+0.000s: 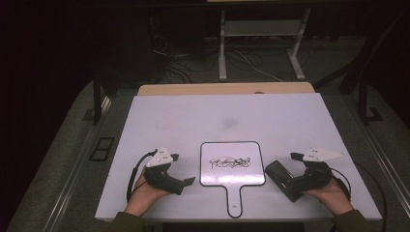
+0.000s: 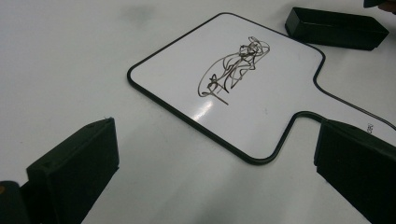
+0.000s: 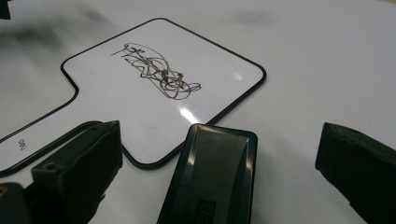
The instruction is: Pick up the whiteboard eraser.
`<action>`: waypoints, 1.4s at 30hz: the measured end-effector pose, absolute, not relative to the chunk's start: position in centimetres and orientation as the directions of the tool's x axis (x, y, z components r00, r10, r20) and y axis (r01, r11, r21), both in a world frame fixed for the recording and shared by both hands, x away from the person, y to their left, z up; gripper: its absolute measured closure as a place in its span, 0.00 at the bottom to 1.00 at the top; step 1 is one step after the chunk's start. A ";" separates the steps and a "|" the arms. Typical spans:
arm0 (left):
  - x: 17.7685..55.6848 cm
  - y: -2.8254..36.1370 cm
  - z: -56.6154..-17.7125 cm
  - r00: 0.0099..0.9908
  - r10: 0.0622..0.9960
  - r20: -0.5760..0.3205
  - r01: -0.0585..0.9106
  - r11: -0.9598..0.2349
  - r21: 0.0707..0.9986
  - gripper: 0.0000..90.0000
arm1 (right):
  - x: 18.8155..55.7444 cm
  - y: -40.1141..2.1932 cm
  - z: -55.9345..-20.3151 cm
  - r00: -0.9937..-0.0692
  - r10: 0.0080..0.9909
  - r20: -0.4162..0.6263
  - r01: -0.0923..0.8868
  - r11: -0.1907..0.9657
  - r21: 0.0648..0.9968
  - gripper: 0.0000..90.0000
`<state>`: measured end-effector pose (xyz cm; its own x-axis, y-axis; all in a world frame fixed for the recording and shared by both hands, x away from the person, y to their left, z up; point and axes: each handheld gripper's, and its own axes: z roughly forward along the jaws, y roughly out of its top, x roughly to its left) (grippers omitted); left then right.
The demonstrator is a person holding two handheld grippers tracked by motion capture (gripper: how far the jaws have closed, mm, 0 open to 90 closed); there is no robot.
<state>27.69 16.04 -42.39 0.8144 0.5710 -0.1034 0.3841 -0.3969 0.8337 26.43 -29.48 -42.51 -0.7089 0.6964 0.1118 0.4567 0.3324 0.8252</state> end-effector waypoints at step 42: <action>27.0 16.2 -42.7 0.819 0.562 -0.117 0.391 -0.397 0.831 0.00 | 25.7 -28.4 -42.4 -0.714 0.694 0.089 0.514 0.434 0.740 0.02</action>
<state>27.03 16.18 -42.73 0.8188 0.5621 -0.1167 0.3908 -0.3969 0.8305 25.67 -28.40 -42.45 -0.7142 0.6942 0.0892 0.5138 0.4335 0.7403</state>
